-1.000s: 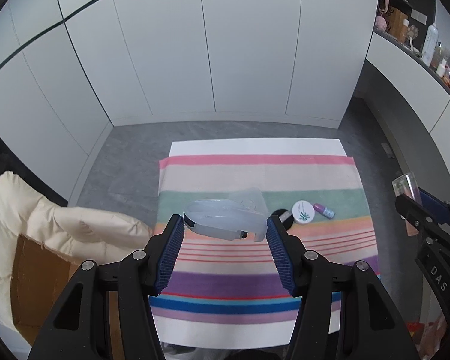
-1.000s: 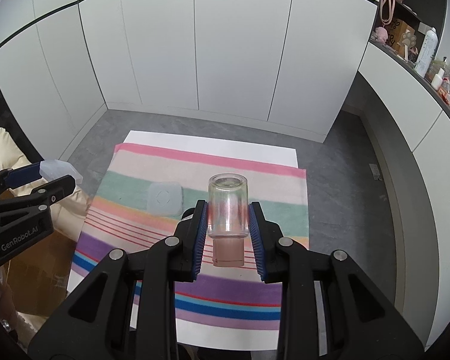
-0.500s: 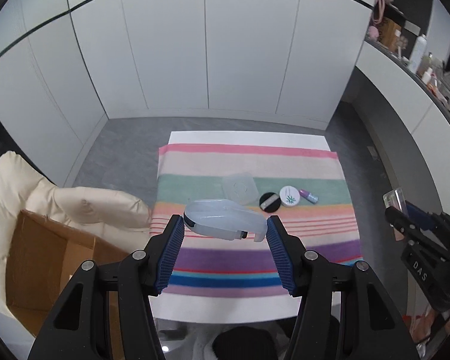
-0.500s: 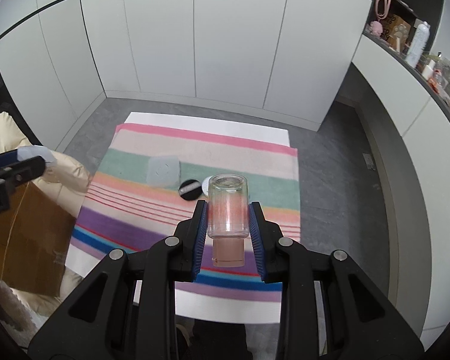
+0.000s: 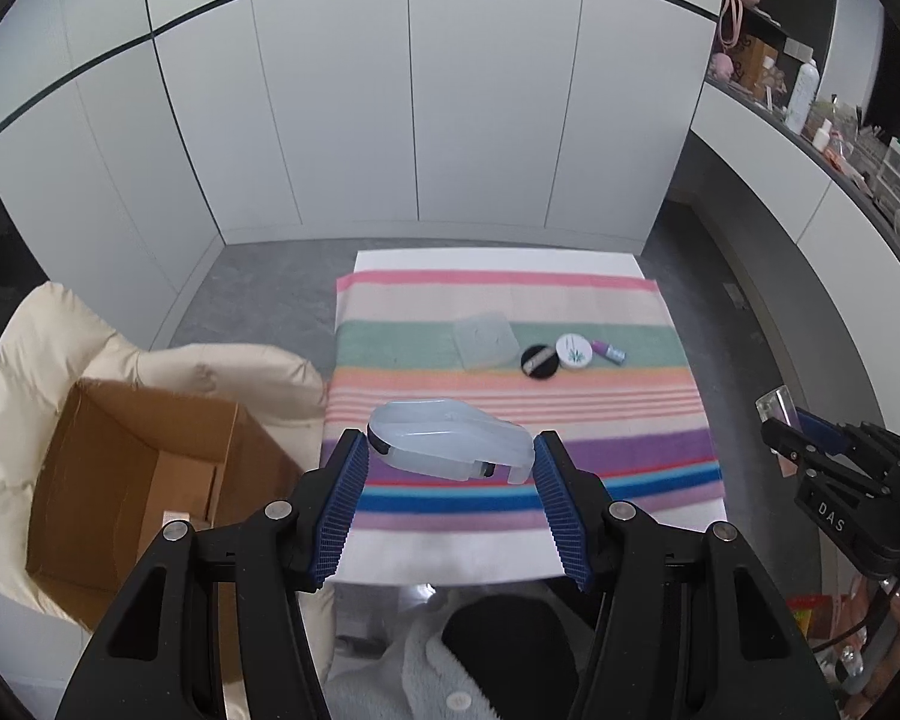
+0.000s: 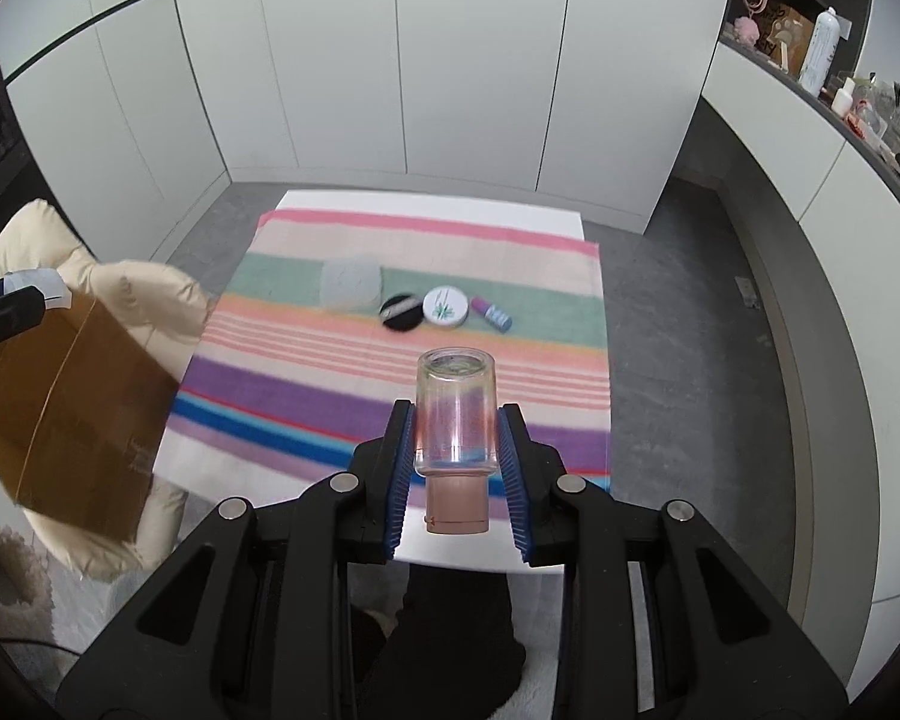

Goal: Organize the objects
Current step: 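Lift the case with the left tool while the right tool carries the bottle toward the box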

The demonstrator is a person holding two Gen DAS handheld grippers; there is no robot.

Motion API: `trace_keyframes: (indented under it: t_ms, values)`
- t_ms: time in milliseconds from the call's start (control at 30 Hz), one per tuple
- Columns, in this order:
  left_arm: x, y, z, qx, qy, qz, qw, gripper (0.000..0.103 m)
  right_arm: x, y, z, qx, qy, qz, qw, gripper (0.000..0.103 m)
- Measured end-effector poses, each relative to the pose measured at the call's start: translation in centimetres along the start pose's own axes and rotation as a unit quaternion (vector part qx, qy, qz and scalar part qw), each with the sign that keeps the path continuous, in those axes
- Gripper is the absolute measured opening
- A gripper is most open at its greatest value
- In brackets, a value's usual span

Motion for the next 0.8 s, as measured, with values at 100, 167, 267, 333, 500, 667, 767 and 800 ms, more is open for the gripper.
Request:
trace_keyframes:
  t_ms: [100, 167, 267, 333, 500, 667, 767, 800]
  values:
    - [-1.3, 0.5, -0.3, -0.003, 0.004, -0.005, 1.0000, 0.058, -1.2, 1.0, -0.1, 0.007, -0.001, -0.004, 1.000, 0.029]
    - [-2.0, 0.8, -0.6, 0.000, 0.004, -0.005, 1.0000, 0.058, -1.8, 1.8, 0.0, 0.005, 0.002, -0.003, 1.000, 0.029]
    - [-2.8, 1.0, -1.3, 0.010, 0.005, 0.000, 0.9999, 0.058, -2.5, 2.7, 0.0, 0.005, 0.000, -0.004, 1.000, 0.029]
    - [-3.1, 1.1, -1.6, 0.009, 0.006, -0.001, 0.9999, 0.058, -3.2, 3.3, 0.0, 0.007, 0.001, -0.006, 1.000, 0.029]
    - [-3.4, 0.8, -2.1, 0.006, 0.005, -0.005, 1.0000, 0.058, -4.4, 3.3, -0.3, 0.009, -0.001, -0.018, 1.000, 0.029]
    - [-3.5, 0.9, -3.3, 0.007, 0.013, -0.003, 0.9999, 0.058, -4.6, 2.7, -1.3, 0.010, 0.001, -0.027, 1.000, 0.029]
    - [-3.8, 0.9, -4.5, 0.014, 0.022, -0.004, 0.9997, 0.058, -4.3, 2.4, -2.4, 0.014, 0.009, -0.027, 0.999, 0.029]
    - [-3.8, 0.9, -5.0, 0.016, 0.025, -0.005, 0.9995, 0.058, -4.2, 2.3, -2.9, 0.016, 0.013, -0.027, 0.999, 0.029]
Point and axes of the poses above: each gripper's, at about its wrist camera, not at the fingertips, and y roughly against the way its jaws point, z to its right, x to its top, the point moved 8 cm from there along -y, roughly the way its jaws point, and after that the axes turned 9 degrees about z, right-handed, at the moved point
